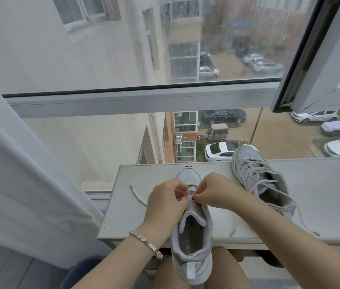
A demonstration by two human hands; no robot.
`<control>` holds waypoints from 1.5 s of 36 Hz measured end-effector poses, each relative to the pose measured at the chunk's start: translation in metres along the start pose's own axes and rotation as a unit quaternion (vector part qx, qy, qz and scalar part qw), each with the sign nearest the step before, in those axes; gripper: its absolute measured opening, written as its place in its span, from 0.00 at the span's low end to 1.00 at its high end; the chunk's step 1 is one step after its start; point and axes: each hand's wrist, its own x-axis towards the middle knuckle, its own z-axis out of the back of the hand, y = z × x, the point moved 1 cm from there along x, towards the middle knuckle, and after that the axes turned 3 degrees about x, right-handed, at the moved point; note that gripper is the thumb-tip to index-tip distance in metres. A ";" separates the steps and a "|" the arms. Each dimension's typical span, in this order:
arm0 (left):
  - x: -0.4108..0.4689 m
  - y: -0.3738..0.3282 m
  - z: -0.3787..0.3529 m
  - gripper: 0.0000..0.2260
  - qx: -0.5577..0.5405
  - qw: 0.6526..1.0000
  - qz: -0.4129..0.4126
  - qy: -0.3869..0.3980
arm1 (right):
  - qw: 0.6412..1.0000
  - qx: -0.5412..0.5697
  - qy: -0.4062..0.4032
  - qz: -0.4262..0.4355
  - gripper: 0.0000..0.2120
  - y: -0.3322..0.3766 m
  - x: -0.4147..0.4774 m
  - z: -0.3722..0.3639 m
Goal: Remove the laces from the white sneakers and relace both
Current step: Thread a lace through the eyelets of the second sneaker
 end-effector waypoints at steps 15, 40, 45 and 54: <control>-0.004 0.008 -0.008 0.13 -0.105 0.993 0.041 -0.047 | 0.987 -0.155 -0.027 0.015 0.12 0.007 0.007 -0.015; -0.017 0.007 -0.005 0.21 0.218 0.966 -0.114 0.083 | 0.986 0.129 -0.041 0.100 0.08 -0.025 -0.008 -0.021; -0.019 0.005 -0.011 0.12 0.233 0.961 -0.146 -0.014 | 0.976 0.122 -0.102 0.149 0.07 -0.025 -0.025 -0.025; -0.020 0.002 -0.007 0.08 0.186 0.975 -0.109 -0.050 | 0.984 0.146 -0.050 0.087 0.11 -0.020 -0.016 -0.013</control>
